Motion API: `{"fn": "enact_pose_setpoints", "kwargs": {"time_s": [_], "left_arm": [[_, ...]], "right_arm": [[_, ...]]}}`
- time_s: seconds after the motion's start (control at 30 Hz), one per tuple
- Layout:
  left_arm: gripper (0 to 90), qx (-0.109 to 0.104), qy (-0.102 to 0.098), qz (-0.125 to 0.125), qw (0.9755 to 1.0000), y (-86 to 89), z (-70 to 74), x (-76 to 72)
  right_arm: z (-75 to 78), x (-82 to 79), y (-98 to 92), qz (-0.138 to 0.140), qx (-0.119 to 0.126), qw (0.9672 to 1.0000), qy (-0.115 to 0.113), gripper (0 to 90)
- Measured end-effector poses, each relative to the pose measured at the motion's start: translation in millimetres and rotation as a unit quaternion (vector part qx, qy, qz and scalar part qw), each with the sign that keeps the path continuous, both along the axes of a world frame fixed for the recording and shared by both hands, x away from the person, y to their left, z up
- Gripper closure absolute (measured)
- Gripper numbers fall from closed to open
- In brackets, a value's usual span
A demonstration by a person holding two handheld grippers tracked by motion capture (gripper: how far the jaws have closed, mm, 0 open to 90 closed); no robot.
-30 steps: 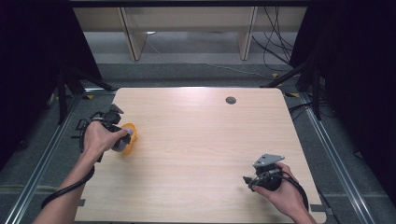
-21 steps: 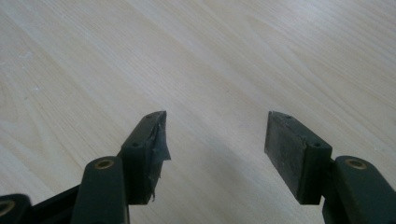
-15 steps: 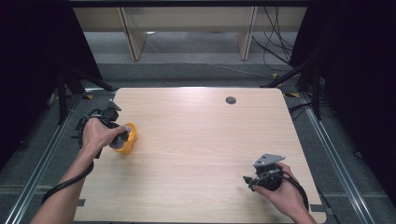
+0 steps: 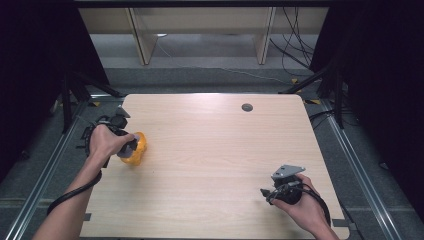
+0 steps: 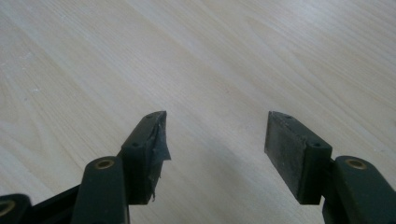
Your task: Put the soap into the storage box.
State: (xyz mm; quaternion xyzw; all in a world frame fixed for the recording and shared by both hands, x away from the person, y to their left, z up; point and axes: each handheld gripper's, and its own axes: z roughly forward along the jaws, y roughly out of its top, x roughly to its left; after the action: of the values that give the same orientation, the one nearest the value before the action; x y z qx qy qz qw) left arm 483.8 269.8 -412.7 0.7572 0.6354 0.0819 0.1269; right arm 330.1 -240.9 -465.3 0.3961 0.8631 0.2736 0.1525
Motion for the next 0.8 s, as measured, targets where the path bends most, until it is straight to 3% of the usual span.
{"fn": "enact_pose_setpoints", "kwargs": {"time_s": [0.8], "left_arm": [[48.9,0.006,0.004,0.012,0.9999,11.6,-14.2,5.5]], "right_arm": [[-1.2,0.8,-0.4,0.005,-0.004,1.0000,-0.003,39.6]]}}
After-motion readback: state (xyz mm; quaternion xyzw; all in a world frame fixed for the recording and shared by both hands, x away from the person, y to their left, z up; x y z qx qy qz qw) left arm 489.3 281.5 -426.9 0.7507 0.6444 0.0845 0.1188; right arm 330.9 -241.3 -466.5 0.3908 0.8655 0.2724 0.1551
